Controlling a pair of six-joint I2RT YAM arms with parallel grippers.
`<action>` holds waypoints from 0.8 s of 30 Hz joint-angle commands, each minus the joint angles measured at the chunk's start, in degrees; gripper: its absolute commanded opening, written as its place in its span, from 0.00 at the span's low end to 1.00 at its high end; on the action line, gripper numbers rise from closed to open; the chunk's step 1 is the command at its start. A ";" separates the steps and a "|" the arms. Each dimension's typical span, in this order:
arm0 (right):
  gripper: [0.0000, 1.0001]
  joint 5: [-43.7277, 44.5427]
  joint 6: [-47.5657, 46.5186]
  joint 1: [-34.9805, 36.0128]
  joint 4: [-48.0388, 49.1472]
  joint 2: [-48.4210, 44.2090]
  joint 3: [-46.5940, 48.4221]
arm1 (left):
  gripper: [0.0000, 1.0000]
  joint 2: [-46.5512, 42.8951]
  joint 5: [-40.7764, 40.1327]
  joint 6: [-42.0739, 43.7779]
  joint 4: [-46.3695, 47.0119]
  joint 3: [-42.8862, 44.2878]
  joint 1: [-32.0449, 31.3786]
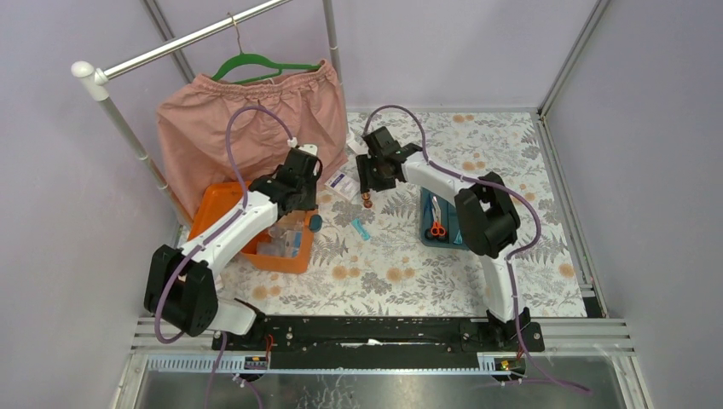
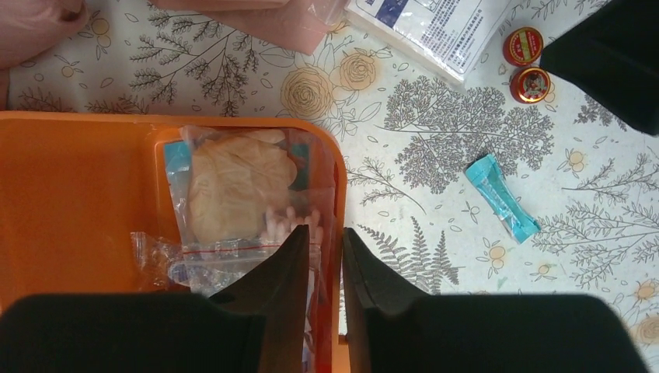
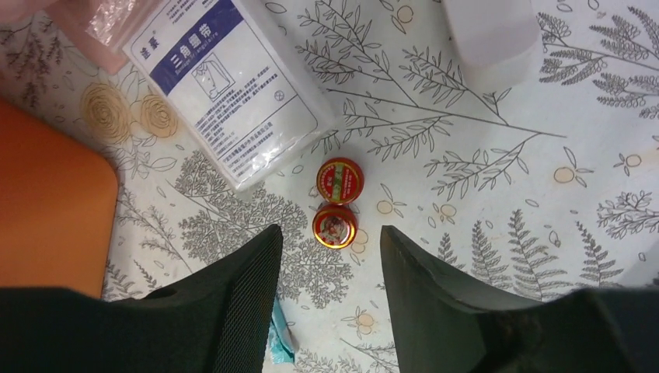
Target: Organize the medicine kit
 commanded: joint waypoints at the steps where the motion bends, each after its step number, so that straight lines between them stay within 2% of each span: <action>1: 0.58 3.53 -2.65 0.75 -5.10 3.75 6.05 | 0.30 -1.95 0.18 0.94 1.54 -0.92 0.74; 5: 0.59 4.48 -3.37 1.46 -5.76 6.63 8.01 | 0.34 -2.00 1.55 0.94 1.63 -0.75 0.74; 13: 0.59 6.09 -4.85 2.07 -6.95 10.14 10.84 | 0.58 -4.11 2.08 1.16 3.15 -1.66 0.74; 24: 0.49 10.75 -6.03 2.85 -8.52 12.75 12.35 | 0.61 -4.86 2.08 1.20 3.45 -2.02 0.74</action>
